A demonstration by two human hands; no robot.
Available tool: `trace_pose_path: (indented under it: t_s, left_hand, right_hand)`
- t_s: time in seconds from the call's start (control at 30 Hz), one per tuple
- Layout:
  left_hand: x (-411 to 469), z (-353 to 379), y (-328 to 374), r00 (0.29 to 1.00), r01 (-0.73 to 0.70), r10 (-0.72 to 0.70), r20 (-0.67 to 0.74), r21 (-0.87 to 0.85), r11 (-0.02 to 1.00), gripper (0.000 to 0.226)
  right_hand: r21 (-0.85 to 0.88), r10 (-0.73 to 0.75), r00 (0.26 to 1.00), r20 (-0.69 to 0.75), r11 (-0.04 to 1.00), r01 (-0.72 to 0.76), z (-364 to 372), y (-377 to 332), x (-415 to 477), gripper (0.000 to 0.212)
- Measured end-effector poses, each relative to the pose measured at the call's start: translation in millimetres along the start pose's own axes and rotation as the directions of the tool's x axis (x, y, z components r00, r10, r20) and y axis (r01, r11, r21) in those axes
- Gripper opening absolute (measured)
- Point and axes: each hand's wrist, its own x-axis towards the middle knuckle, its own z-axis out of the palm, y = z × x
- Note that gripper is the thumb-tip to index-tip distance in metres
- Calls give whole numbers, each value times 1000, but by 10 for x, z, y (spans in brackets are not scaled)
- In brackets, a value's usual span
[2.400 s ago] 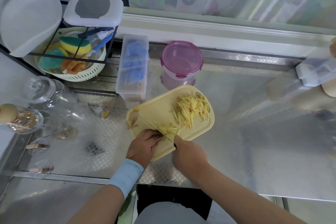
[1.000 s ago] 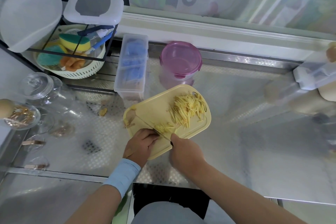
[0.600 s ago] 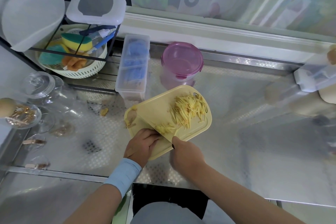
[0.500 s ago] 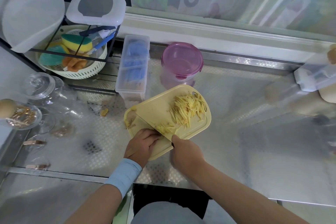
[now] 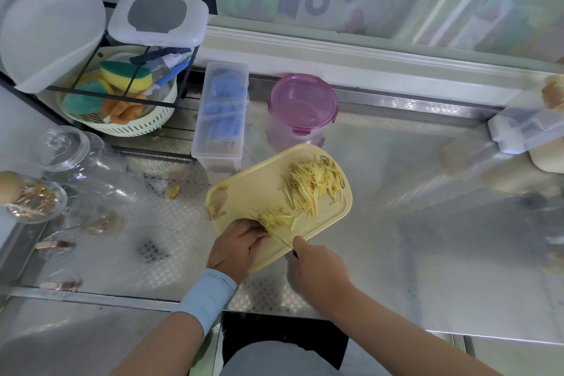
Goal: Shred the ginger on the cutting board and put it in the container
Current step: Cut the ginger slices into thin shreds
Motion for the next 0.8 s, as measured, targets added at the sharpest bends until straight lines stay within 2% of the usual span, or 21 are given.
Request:
trace_pose_path:
  t_s: [0.1,0.2,0.4,0.47,0.57,0.67,0.73,0.8]
  left_hand:
    - [7,-21,15,1000,25,-25,4,-24,999,27]
    - [8,-41,25,999,33,-32,7,-43,999,25]
    - [-6,-83,-29,997,54,-49,59,-102,993,29]
    - [-28,-181,-20,992,123,-120,30,-121,985,32]
    - [-67,-338,50,945,305,-319,-72,-151,940,29]
    - [-104,-386,131,900,435,-432,51,-130,891,30]
    - [-100,-355,199,872,479,-466,148,-62,876,33]
    - [-61,-292,271,856,495,-483,183,-23,869,42]
  right_hand:
    - [-49,-36,999,28,998,37,-37,-91,109,14]
    - [-20,-39,999,35,999,40,-38,-136,203,23]
    - [-13,-22,998,57,1000,23,-36,-113,252,22]
    - [-9,-17,998,62,1000,18,-69,-119,249,21]
    - [10,2,998,66,1000,-3,-138,-136,251,18]
    - [6,9,997,75,1000,-10,-215,-166,254,17]
    - [-2,-3,998,67,1000,3,-262,-182,264,16]
    - [-16,-16,998,59,1000,17,-297,-206,272,19]
